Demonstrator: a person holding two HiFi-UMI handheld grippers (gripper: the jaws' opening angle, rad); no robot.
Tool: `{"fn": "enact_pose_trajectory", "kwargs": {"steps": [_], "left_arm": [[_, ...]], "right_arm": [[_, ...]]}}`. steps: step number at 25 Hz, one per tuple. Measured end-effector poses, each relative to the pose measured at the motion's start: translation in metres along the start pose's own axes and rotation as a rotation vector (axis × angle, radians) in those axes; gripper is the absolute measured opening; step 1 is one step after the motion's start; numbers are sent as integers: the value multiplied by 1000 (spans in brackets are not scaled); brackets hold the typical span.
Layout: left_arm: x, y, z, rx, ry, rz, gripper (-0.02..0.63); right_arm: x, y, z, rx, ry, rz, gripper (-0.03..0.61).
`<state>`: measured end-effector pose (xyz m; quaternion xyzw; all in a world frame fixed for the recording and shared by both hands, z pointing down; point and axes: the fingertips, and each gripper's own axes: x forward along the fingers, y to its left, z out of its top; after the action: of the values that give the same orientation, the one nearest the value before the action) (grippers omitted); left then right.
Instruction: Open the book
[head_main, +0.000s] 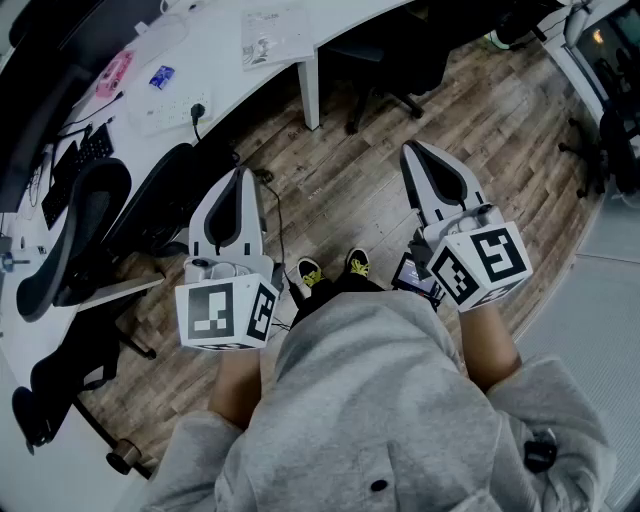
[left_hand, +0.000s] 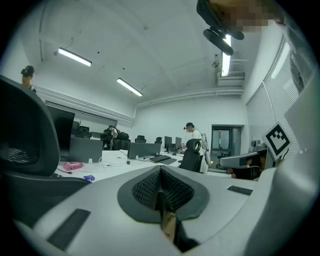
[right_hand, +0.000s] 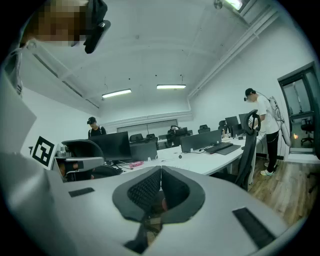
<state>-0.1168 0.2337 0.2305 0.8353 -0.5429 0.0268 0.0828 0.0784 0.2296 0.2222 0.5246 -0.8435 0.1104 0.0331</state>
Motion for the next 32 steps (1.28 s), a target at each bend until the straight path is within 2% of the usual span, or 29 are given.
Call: {"fn": "enact_pose_trajectory", "kwargs": {"steps": [5,21,32], "left_arm": [[-8,6,5,-6,-8,-18,9],[-40,41,10,-42,-38,-44,9],[-44,41,2,-53,-40,-63,9]], "right_arm": [[1,12,4,49,-18,4,26],[9,72,8,2,-16,18,26],[8,84,9,-18,-47,25,26]]}}
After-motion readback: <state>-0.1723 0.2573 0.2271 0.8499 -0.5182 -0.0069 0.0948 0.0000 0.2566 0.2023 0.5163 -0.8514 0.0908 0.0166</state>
